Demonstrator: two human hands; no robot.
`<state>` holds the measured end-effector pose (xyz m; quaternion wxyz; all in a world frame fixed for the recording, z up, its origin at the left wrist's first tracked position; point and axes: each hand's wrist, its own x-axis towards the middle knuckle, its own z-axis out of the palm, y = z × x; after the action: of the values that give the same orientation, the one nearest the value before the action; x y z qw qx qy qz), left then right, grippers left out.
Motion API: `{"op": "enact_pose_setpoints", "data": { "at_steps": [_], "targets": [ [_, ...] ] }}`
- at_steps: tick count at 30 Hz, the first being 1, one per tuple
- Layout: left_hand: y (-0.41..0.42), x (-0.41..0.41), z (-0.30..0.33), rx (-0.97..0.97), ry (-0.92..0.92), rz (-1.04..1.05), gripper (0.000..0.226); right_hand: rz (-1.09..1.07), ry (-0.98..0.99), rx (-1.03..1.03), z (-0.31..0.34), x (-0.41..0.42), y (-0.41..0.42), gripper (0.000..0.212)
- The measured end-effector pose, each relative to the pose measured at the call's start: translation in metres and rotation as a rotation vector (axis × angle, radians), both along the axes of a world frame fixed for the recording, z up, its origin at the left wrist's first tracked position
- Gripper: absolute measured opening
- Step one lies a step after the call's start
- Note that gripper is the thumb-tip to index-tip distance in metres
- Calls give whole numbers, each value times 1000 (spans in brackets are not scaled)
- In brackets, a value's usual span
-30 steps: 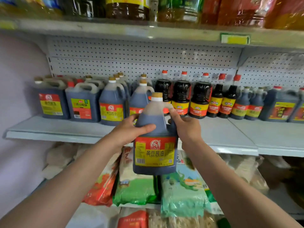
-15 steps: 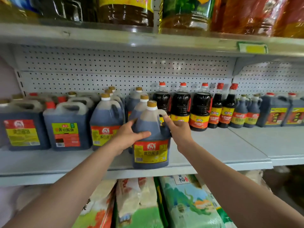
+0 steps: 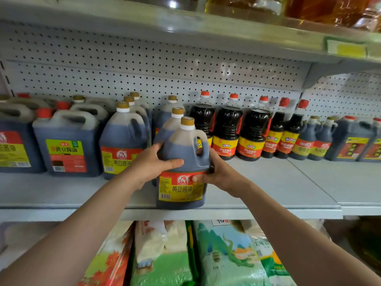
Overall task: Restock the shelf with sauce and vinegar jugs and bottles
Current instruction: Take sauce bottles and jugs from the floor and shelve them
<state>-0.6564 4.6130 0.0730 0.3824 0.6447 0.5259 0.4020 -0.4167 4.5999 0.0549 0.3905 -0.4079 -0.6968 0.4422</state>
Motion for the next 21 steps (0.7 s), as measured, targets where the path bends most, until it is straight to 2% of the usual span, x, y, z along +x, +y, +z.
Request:
{"op": "enact_pose_setpoints", "data": {
  "at_steps": [10, 15, 18, 21],
  "targets": [
    [12, -23, 13, -62, -44, -38, 98, -21, 41, 43, -4, -25, 15, 75],
    [16, -27, 14, -74, -4, -57, 87, -16, 46, 45, -3, -29, 18, 78],
    [16, -27, 24, 12, 234, -18, 97, -53, -71, 72, -1, -27, 17, 77],
    [14, -22, 41, 183, 507, -9, 118, -154, -252, 146, 14, -30, 14, 93]
  ]
}}
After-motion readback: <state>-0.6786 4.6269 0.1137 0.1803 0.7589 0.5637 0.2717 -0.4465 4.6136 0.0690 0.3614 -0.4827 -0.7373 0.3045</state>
